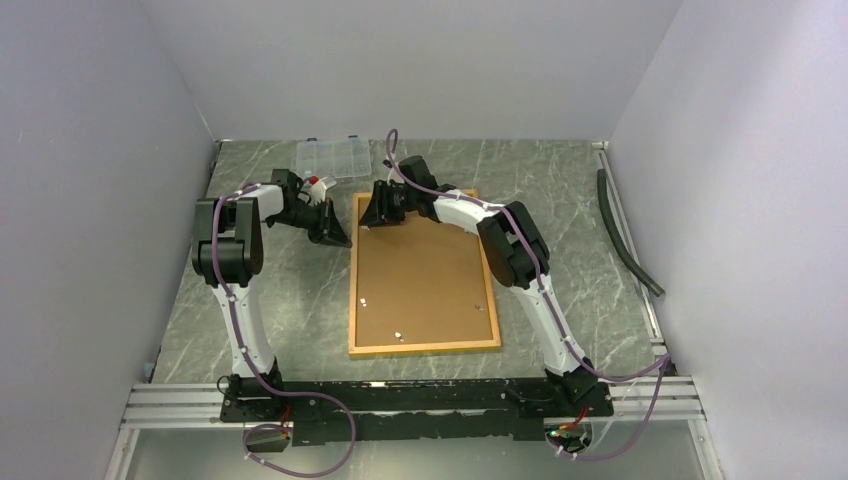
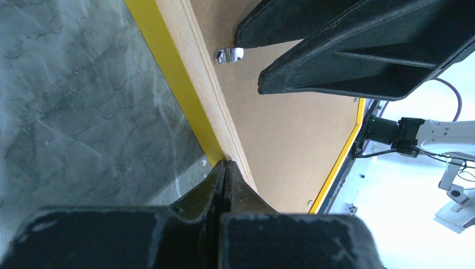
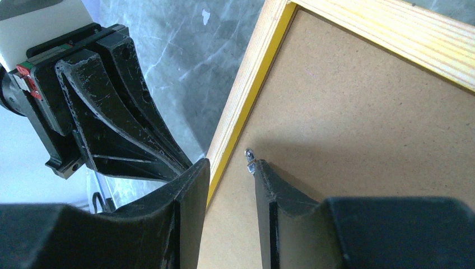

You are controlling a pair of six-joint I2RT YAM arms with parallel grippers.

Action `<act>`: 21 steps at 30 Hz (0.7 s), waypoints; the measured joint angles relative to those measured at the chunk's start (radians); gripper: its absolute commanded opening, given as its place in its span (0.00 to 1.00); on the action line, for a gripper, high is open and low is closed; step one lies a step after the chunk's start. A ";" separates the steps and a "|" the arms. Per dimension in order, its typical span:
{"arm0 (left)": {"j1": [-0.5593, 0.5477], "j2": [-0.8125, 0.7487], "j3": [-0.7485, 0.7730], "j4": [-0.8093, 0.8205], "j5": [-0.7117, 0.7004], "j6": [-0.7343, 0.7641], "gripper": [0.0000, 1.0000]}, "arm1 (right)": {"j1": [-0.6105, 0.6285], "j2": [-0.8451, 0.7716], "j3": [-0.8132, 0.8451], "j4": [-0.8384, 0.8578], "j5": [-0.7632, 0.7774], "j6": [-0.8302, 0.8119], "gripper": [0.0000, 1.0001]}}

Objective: Put the photo into the frame

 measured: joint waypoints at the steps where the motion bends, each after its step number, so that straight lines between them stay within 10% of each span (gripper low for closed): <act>1: 0.000 0.000 0.000 0.000 0.000 0.000 0.03 | 0.000 0.000 -0.001 0.000 -0.002 0.002 0.39; 21: 0.000 0.000 0.000 0.000 0.001 0.001 0.03 | 0.002 0.000 -0.023 0.034 -0.003 0.069 0.35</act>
